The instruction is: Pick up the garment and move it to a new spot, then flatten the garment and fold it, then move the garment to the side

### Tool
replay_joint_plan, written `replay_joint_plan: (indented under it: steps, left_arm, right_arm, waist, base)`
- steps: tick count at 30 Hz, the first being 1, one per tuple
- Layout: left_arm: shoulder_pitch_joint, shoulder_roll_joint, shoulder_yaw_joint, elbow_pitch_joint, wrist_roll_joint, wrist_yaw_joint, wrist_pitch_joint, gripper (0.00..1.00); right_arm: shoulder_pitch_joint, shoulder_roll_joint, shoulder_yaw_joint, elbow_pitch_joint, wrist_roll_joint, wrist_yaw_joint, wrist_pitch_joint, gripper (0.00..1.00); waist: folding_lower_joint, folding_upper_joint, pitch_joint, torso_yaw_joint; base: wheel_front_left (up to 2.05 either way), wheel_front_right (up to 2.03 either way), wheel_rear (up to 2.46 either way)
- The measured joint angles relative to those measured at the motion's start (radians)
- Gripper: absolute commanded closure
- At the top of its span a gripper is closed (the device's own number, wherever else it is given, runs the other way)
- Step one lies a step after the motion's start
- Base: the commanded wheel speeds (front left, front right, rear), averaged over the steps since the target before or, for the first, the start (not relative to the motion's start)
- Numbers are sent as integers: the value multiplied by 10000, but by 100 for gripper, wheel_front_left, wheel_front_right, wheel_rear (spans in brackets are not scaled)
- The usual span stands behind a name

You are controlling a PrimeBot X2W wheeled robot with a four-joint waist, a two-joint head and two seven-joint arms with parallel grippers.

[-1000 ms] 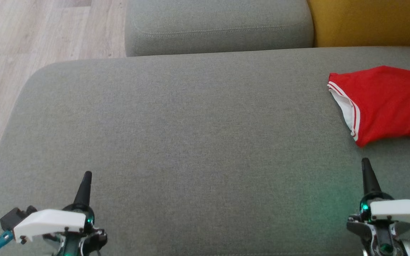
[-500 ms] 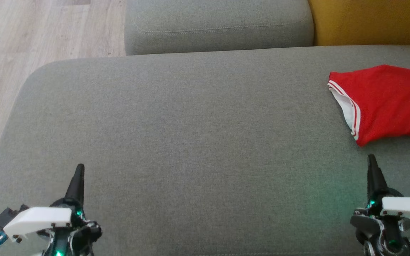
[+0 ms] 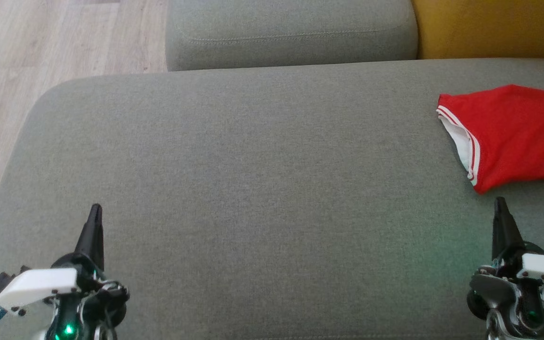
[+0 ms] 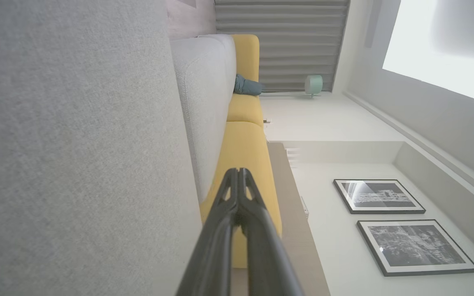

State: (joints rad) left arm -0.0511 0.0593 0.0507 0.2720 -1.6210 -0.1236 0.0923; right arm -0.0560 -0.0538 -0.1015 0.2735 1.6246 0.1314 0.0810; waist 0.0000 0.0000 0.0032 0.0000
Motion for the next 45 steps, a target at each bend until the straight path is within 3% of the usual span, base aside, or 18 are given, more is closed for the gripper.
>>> replay_joint_plan:
  steps: [45]
  left_arm:
    - [-31, -65, 169, 19, -10, 0, 31, 100]
  right_arm:
    - [-4, 12, -109, 15, 21, 0, 132, 100]
  waist:
    - [0, 0, -1, 0]
  base:
    - [0, 0, 0]
